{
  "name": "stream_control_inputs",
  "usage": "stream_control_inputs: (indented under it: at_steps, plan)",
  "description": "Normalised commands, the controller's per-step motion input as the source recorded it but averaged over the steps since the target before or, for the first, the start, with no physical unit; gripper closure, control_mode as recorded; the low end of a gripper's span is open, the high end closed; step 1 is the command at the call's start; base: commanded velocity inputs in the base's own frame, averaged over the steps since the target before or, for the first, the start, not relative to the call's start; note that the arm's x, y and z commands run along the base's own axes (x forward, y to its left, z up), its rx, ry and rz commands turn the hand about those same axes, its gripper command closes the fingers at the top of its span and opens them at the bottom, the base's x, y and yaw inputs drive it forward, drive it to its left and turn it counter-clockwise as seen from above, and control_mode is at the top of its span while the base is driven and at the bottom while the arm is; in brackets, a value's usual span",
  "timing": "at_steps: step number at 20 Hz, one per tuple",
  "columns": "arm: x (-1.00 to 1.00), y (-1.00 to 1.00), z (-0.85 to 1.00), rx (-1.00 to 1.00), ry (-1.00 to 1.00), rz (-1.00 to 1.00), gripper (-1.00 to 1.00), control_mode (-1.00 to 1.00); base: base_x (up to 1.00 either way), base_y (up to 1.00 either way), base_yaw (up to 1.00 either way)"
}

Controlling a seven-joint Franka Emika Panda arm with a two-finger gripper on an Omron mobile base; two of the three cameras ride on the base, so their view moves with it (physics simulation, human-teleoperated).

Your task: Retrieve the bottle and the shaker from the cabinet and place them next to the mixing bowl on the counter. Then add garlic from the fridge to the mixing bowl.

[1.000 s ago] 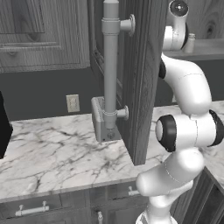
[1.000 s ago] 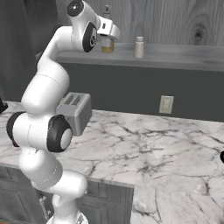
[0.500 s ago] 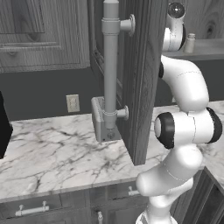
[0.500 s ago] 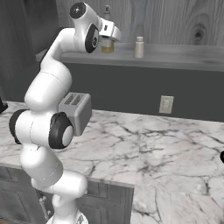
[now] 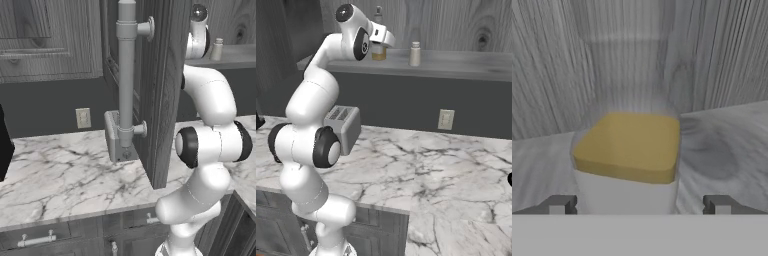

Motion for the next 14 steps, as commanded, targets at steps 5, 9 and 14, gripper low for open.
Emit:
stream_control_inputs:
  at_steps: [5,9,14]
  plan:
    - [0.06,0.0,-0.03,0.0,0.0,-0.05,-1.0,-1.0,0.0,0.0,0.0]
    - [0.02,0.0,-0.09,0.0,0.0,-0.06,-1.0,-1.0,0.0,0.0,0.0]
    - [0.0,0.0,-0.02,0.0,0.0,-0.03,-1.0,-1.0,0.0,0.0,0.0]
